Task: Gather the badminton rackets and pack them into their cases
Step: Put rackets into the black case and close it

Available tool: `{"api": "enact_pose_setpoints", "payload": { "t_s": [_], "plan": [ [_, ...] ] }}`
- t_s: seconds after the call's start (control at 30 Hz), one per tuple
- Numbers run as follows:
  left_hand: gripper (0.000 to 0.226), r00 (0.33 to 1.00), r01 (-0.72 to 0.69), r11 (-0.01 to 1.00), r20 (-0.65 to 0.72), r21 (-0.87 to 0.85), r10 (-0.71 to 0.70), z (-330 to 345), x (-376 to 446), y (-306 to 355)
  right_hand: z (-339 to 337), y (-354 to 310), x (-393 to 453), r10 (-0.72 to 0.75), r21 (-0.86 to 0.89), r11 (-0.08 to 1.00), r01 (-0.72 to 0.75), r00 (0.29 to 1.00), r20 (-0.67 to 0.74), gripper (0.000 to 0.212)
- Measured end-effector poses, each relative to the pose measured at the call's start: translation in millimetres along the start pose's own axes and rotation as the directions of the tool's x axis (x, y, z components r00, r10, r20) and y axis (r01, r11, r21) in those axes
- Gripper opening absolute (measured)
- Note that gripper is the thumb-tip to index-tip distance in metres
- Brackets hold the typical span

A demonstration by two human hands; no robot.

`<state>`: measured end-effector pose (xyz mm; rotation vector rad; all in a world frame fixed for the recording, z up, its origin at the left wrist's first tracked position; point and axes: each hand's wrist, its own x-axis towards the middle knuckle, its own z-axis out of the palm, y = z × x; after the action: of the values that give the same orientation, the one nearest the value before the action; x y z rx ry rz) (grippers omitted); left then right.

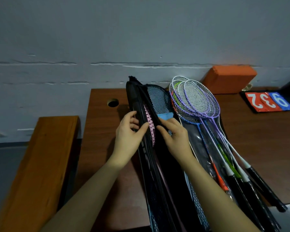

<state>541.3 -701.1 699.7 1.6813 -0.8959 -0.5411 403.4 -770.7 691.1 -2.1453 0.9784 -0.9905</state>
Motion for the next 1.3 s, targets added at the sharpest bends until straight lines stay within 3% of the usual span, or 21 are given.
{"api": "enact_pose_setpoints", "payload": {
  "t_s": [0.23, 0.6, 0.8, 1.0, 1.17, 1.3],
  "plan": [
    [0.032, 0.999, 0.053, 0.997, 0.007, -0.052, -0.053, 6.9, 8.3, 6.1, -5.5, -3.5, 3.6, 0.066, 0.102, 0.992, -0.071, 0.997, 0.051, 0.025],
    [0.031, 0.970, 0.055, 0.994, 0.242, -0.094, -0.030, -12.1, -8.1, 10.0, 16.4, -31.1, 84.1, 0.125, 0.136, 0.981, -0.137, 0.988, 0.093, 0.044],
    [0.031, 0.957, 0.085, 0.986, 0.286, -0.140, -0.042, -18.1, -6.3, 9.0, 25.8, -31.8, 105.8, 0.108, 0.045, 0.993, -0.113, 0.988, 0.109, 0.023],
    [0.033, 0.950, 0.095, 0.988, 0.309, -0.126, -0.052, -20.3, -1.4, 2.9, 18.4, -34.2, 106.9, 0.130, 0.109, 0.983, -0.148, 0.979, 0.157, 0.011],
    [0.035, 0.964, -0.001, 0.994, 0.264, -0.110, 0.030, -25.3, 12.2, 6.7, 17.0, -36.4, 109.4, 0.121, 0.045, 0.991, -0.128, 0.984, 0.131, 0.010],
    [0.041, 0.962, -0.256, 0.959, 0.132, 0.118, 0.240, -36.0, 49.0, 11.3, 16.7, -33.4, 109.7, 0.061, -0.081, 0.996, -0.049, 0.987, 0.146, 0.009]
  ]
}}
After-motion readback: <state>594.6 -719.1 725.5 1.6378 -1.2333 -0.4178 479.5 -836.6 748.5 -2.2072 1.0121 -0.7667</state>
